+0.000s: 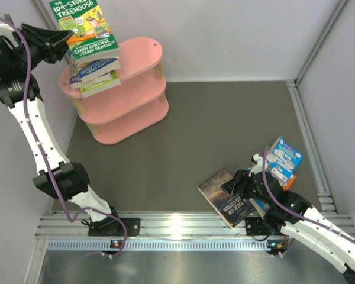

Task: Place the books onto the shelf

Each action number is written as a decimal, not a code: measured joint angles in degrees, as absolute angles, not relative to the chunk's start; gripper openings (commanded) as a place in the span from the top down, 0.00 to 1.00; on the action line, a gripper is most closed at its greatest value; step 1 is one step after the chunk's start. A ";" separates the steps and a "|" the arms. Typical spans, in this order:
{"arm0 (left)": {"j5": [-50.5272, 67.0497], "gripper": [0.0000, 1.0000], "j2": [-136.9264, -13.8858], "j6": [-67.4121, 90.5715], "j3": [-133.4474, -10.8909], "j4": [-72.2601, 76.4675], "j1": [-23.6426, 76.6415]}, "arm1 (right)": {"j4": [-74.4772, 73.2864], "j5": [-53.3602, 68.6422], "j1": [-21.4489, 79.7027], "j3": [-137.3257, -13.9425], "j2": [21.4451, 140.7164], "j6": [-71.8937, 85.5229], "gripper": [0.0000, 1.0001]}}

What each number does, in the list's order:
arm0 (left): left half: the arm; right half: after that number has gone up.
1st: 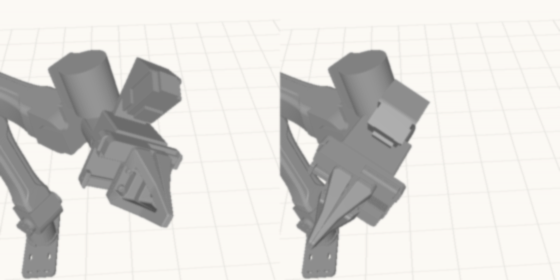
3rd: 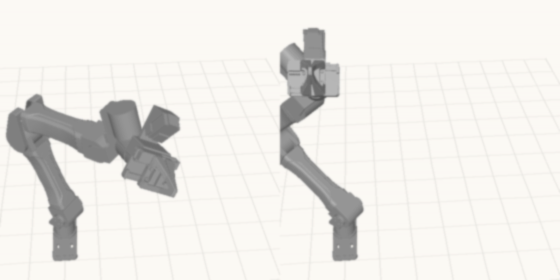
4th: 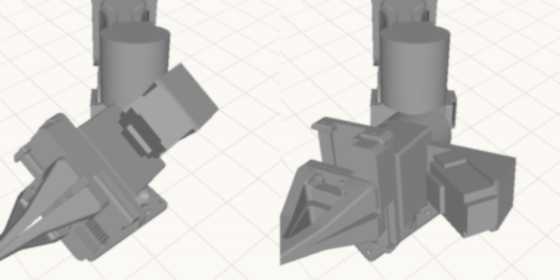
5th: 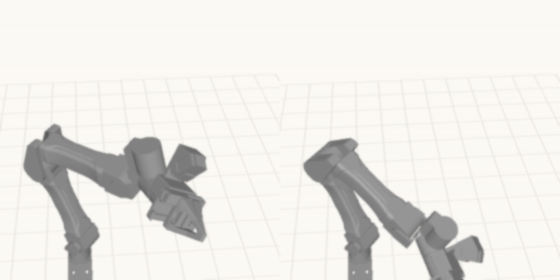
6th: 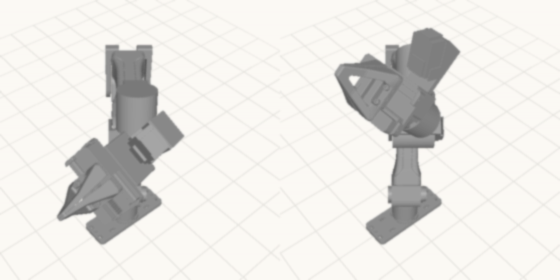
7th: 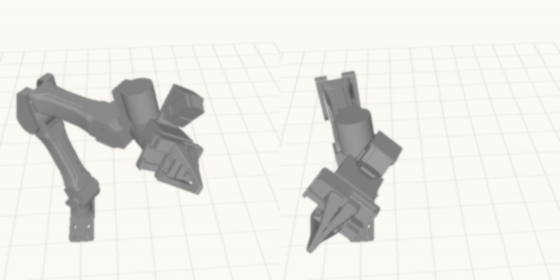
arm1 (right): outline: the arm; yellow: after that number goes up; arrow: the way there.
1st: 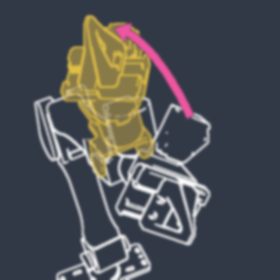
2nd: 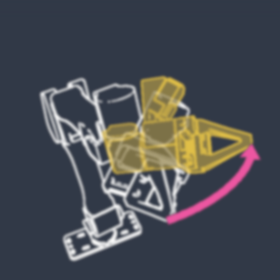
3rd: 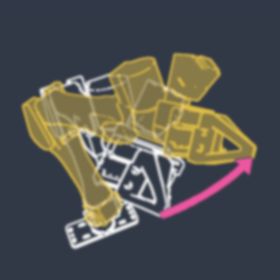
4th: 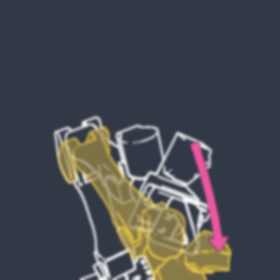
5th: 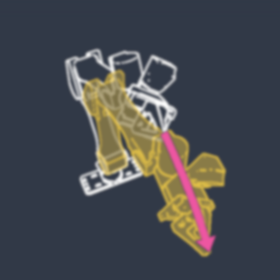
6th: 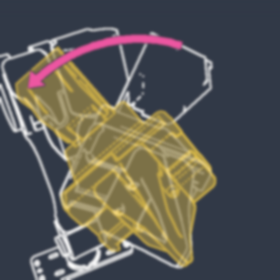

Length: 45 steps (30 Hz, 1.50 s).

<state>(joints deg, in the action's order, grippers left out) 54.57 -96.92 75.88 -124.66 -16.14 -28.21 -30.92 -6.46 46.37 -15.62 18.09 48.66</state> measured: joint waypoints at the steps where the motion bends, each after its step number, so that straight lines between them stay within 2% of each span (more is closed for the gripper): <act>1: 54.50 1.00 -97.03 75.18 -124.66 -17.10 -28.21 | -30.85 -6.42 46.37 -15.38 18.06 48.66 0.37; 14: 52.56 1.00 -97.25 63.51 -124.66 -31.83 -28.53 | -30.92 -6.35 46.37 -14.61 18.00 48.66 0.37; 29: 51.51 0.98 -99.09 58.11 -125.56 -37.58 -30.37 | -30.92 -6.31 46.37 -14.61 18.02 48.66 0.38; 33: 51.62 0.84 -99.92 57.89 -125.93 -37.74 -30.44 | -30.89 -6.31 46.37 -14.61 18.02 48.64 0.37; 34: 51.62 0.63 -100.05 57.89 -125.93 -37.80 -30.46 | -30.89 -6.31 46.37 -14.61 18.02 48.64 0.37; 35: 51.57 0.19 -100.20 57.87 -125.95 -37.76 -30.46 | -30.89 -6.31 46.37 -14.61 18.02 48.64 0.37; 36: 51.46 0.01 -100.38 57.21 -125.99 -37.63 -30.46 | -30.89 -6.28 46.37 -14.61 18.02 48.64 0.37; 45: 52.47 0.01 -100.38 58.04 -127.22 -34.87 -31.11 | -30.89 -6.15 46.37 -14.61 18.04 48.64 0.37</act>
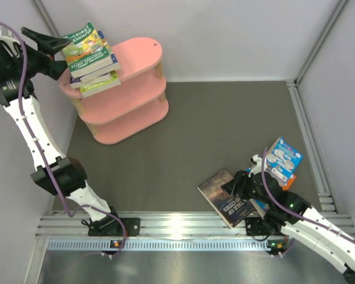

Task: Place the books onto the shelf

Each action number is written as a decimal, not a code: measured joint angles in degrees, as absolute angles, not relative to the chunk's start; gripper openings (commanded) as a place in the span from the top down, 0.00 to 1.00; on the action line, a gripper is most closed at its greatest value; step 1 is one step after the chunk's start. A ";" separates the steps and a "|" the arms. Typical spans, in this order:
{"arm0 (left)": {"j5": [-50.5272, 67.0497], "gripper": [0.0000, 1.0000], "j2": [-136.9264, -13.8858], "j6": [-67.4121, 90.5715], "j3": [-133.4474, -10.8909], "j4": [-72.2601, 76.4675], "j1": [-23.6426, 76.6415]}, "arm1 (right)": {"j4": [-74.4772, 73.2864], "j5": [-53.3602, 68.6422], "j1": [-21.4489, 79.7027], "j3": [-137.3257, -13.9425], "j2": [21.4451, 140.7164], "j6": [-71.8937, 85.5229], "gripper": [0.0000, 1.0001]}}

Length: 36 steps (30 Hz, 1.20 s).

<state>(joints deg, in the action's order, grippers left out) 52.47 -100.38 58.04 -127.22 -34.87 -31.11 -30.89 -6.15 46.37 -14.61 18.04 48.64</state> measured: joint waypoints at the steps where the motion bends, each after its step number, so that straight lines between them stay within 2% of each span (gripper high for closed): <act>1: 52.51 0.01 -100.49 58.15 -127.13 -34.87 -31.40 | -30.89 -6.11 46.37 -14.61 18.04 48.64 0.37; 11: 52.47 0.01 -100.55 57.69 -127.00 -35.70 -36.80 | -30.89 -5.89 46.37 -14.61 18.02 48.62 0.37; 22: 48.27 0.01 -97.32 54.15 -128.44 -39.51 -37.65 | -30.87 -5.87 46.37 -14.61 18.02 48.45 0.37; 36: 40.05 0.01 -75.57 47.18 -130.96 -43.66 -35.70 | -29.28 -4.60 46.37 -14.33 18.94 47.05 0.34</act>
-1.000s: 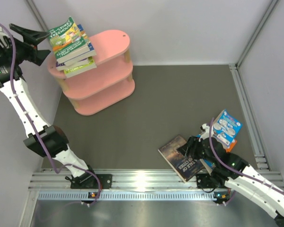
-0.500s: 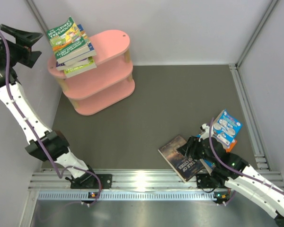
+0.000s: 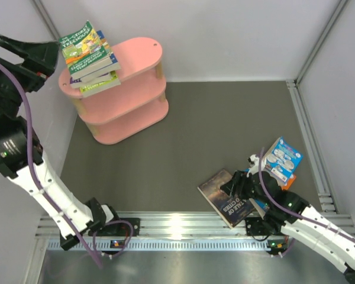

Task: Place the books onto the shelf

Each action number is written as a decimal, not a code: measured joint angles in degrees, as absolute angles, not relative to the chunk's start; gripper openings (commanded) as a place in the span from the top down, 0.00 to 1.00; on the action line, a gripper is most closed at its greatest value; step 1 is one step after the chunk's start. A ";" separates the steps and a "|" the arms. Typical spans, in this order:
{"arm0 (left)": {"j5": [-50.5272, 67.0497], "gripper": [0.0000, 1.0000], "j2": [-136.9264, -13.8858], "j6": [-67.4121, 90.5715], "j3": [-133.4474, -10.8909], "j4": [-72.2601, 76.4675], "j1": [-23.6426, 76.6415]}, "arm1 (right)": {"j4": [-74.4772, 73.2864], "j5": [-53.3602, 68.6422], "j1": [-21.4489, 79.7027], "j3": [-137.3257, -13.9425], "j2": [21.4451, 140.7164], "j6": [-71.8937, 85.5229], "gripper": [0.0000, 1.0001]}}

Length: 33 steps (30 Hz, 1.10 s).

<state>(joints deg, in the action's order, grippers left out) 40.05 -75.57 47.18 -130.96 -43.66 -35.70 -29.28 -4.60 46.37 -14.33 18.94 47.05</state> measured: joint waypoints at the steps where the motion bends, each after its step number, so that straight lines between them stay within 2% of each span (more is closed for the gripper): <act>1: 40.21 0.01 -74.30 47.18 -130.32 -43.53 -34.94 | -29.04 -4.58 46.37 -14.35 19.53 46.68 0.34; 6: 40.38 0.01 -69.52 49.25 -122.30 -38.61 -30.11 | -28.75 -4.62 46.37 -14.81 22.96 45.12 0.29; 11: 35.27 0.01 -65.34 50.83 -105.47 -32.64 -16.05 | -28.77 -6.28 46.37 -19.49 27.92 43.46 0.24; 13: 31.46 0.01 -66.81 49.78 -104.12 -32.93 -7.92 | -28.75 -7.33 46.37 -22.70 30.44 42.78 0.24; 18: 15.14 0.01 -72.20 44.73 -101.56 -33.10 19.75 | -29.02 -10.02 46.37 -31.03 34.70 41.06 0.20; 20: 9.06 0.01 -73.87 42.44 -99.66 -32.97 30.13 | -30.13 -12.62 46.37 -34.06 35.27 40.77 0.13; 22: 2.92 0.01 -75.90 40.42 -97.27 -32.40 39.40 | -32.77 -16.93 46.37 -37.52 35.79 41.08 0.02; 24: -0.75 0.01 -77.97 39.66 -93.34 -31.03 45.28 | -36.64 -22.72 46.37 -41.47 37.08 41.80 0.00; 29: -1.52 0.01 -83.83 41.65 -73.93 -22.22 50.46 | -44.93 -36.36 43.46 -50.19 42.94 44.36 0.00; 33: 1.48 0.01 -88.88 44.99 -62.74 -17.87 51.66 | -47.07 -35.92 24.86 -51.83 49.34 41.63 0.00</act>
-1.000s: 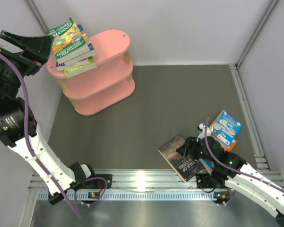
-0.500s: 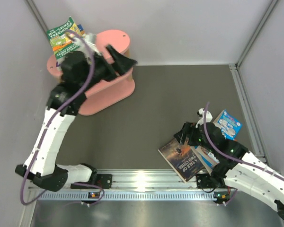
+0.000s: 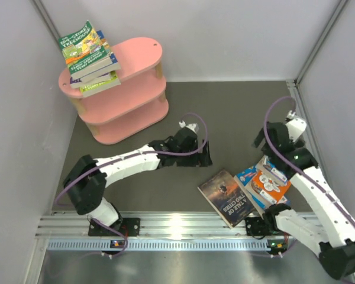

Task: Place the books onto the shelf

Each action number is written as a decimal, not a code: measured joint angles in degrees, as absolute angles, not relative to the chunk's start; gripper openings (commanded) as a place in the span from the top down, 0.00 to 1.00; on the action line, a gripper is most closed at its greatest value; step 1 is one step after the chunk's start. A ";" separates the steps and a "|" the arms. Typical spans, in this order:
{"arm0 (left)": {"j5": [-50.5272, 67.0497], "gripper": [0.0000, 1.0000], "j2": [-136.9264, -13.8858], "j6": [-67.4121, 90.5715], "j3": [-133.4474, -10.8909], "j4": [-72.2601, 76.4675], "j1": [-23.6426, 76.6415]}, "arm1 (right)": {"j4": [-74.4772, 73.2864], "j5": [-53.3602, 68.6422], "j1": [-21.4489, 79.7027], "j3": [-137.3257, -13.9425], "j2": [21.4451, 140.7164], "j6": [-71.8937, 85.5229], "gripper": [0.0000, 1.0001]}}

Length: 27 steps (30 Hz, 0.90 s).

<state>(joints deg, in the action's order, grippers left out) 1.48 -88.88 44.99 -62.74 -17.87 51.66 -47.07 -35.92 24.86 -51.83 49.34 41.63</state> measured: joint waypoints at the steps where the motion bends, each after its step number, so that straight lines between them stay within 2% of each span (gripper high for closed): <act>1: 2.55 0.01 -90.11 45.74 -61.47 -16.95 52.34 | -46.94 -34.46 20.21 -51.81 50.74 40.69 0.00; 3: 4.38 0.01 -91.68 46.96 -60.01 -14.57 53.78 | -46.54 -30.39 10.61 -51.88 54.68 38.02 0.00; 6: 6.61 0.01 -92.16 48.51 -57.56 -9.58 55.55 | -46.52 -25.78 5.19 -53.04 63.33 35.03 0.00; 12: 9.30 0.01 -92.14 50.61 -50.83 -1.63 56.36 | -44.25 -17.85 4.82 -55.31 82.02 30.98 0.00; 19: 9.30 0.01 -89.97 51.05 -45.06 1.76 56.25 | -44.25 -19.55 4.71 -59.46 91.39 26.41 0.03; 20: 9.21 0.01 -89.60 51.05 -44.47 2.13 56.25 | -44.27 -19.88 4.71 -59.83 92.18 25.69 0.07; 22: 9.08 0.01 -89.01 51.07 -43.55 2.81 56.25 | -44.38 -20.71 4.78 -60.47 93.62 23.88 0.32; 23: 8.95 0.01 -88.79 51.07 -43.20 3.03 56.25 | -44.45 -21.74 4.86 -60.62 94.28 23.11 0.45; 24: 8.91 0.01 -88.55 51.07 -42.81 3.16 56.25 | -44.66 -22.96 4.99 -60.93 95.00 21.96 0.70; 27: 8.49 0.01 -88.16 51.05 -41.85 3.53 56.05 | -43.05 -24.88 5.41 -62.00 96.16 20.58 0.90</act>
<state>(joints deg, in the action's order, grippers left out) 8.49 -88.16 51.05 -41.85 3.53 56.05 -43.05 -24.88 5.41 -62.00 96.16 20.58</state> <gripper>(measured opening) 0.991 0.245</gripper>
